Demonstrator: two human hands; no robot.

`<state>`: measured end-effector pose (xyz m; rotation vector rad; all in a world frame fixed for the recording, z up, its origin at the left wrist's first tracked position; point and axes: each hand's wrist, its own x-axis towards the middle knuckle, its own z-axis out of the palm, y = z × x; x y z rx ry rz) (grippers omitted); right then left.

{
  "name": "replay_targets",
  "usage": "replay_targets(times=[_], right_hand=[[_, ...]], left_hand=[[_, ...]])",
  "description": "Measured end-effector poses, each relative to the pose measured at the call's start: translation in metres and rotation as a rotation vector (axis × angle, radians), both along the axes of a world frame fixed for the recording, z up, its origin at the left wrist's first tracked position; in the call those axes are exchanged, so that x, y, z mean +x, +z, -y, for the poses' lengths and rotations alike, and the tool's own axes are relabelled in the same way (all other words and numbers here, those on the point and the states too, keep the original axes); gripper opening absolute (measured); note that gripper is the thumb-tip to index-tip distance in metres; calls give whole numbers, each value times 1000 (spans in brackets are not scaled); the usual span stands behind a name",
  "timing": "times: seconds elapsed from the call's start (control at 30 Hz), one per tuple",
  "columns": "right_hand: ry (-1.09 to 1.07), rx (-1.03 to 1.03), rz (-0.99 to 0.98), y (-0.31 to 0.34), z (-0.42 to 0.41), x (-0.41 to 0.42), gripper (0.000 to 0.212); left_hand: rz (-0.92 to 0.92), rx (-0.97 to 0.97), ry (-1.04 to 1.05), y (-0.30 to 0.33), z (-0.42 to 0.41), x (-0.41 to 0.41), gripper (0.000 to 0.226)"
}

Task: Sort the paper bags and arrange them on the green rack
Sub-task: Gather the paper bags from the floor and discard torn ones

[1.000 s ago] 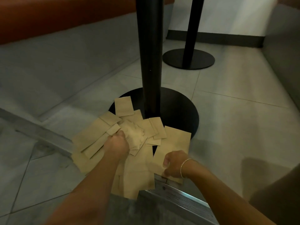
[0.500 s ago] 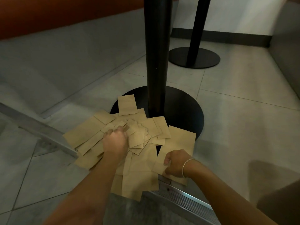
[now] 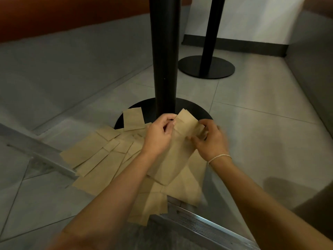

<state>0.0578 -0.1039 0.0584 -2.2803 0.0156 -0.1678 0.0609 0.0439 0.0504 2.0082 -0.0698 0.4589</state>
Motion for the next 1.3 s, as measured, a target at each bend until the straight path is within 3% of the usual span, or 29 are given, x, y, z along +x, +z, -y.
replay_targets(times=[0.17, 0.33, 0.67, 0.77, 0.97, 1.1, 1.3], right_hand=[[-60, 7, 6, 6, 11, -1, 46], [-41, 4, -2, 11, 16, -4, 34], [30, 201, -87, 26, 26, -18, 29], [47, 168, -109, 32, 25, -19, 19], [19, 98, -112, 39, 29, -22, 8], [12, 12, -81, 48, 34, -27, 9], [-22, -160, 8, 87, 38, -36, 15]], left_hand=[[-60, -242, -44, 2, 4, -2, 18], [-154, -293, -153, 3, 3, -7, 23], [-505, -695, -417, 17, 6, -17, 19], [-516, -812, -375, 18, 11, -18, 19], [-520, -754, -296, 19, 14, -20, 15], [-464, -836, -245, 26, 17, -21, 17], [-332, -723, 46, 46, 19, -18, 21]])
